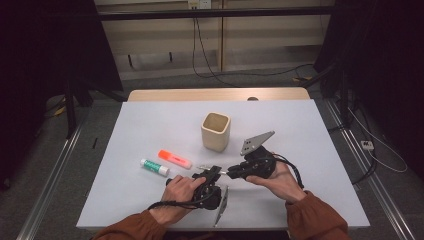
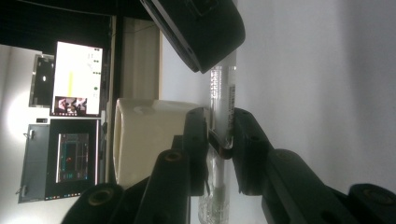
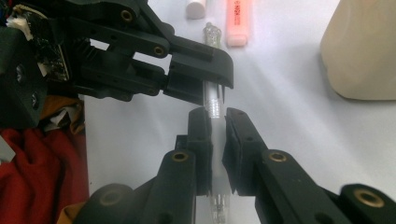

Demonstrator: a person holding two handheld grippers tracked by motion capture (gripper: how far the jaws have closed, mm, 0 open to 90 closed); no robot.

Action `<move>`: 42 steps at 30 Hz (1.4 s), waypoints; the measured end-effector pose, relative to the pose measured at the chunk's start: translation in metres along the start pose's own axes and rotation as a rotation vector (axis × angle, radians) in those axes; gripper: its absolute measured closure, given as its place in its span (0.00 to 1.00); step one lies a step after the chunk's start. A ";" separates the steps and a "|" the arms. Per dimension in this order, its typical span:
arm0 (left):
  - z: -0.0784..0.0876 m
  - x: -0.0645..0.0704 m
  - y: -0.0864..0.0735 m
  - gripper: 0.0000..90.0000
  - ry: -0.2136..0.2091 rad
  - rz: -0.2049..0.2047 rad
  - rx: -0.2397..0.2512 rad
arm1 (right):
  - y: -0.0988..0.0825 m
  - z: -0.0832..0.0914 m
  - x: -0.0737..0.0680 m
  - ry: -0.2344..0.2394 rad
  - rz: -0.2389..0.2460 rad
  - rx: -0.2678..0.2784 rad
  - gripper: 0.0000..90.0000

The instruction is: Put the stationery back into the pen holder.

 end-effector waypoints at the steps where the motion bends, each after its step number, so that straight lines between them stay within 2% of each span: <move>1: 0.000 -0.001 0.000 0.86 0.010 -0.001 -0.003 | 0.000 0.000 0.000 0.000 -0.006 0.004 0.90; 4: -0.001 0.000 -0.002 0.87 -0.004 0.014 -0.011 | 0.000 -0.002 0.000 -0.011 -0.002 0.011 0.90; 7: -0.002 0.000 -0.003 0.87 -0.028 0.054 -0.004 | 0.000 -0.003 0.000 -0.028 -0.003 0.021 0.88; 10: -0.002 -0.003 -0.006 0.87 -0.047 0.095 -0.001 | 0.000 -0.003 0.001 -0.026 -0.013 0.039 0.75; 13: -0.003 -0.006 -0.011 0.87 -0.062 0.155 0.008 | -0.001 -0.003 0.003 -0.046 -0.027 0.051 0.61; 20: -0.002 -0.016 -0.023 0.87 -0.134 0.345 0.029 | -0.001 -0.002 0.010 -0.110 -0.050 0.101 0.38; 23: -0.001 -0.018 -0.025 0.87 -0.163 0.425 0.051 | -0.004 -0.003 0.013 -0.143 -0.060 0.084 0.33; 25: 0.000 -0.021 -0.029 0.87 -0.175 0.442 0.044 | -0.006 -0.004 0.015 -0.147 -0.074 0.098 0.31; 26: -0.001 -0.020 -0.029 0.87 -0.171 0.504 0.070 | -0.007 -0.004 0.015 -0.153 -0.076 0.097 0.29; 28: 0.000 -0.022 -0.033 0.87 -0.193 0.535 0.068 | -0.008 -0.004 0.017 -0.171 -0.087 0.101 0.22; 33: 0.001 -0.027 -0.041 0.87 -0.234 0.658 0.105 | -0.010 0.000 0.023 -0.247 -0.112 0.146 0.13; 38: 0.004 -0.033 -0.045 0.87 -0.275 0.768 0.152 | -0.017 0.006 0.028 -0.292 -0.134 0.186 0.11; 42: 0.005 -0.037 -0.049 0.87 -0.309 0.871 0.193 | -0.025 0.010 0.031 -0.357 -0.160 0.194 0.09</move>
Point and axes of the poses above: each handheld gripper's, and its own axes: z roughly backward along the jaws, y roughly out of its top, x roughly to its right, the point moved 6 cm from there along -z, roughly forward along the jaws, and after that the axes turned 2 degrees about y, right-handed, at the moved point
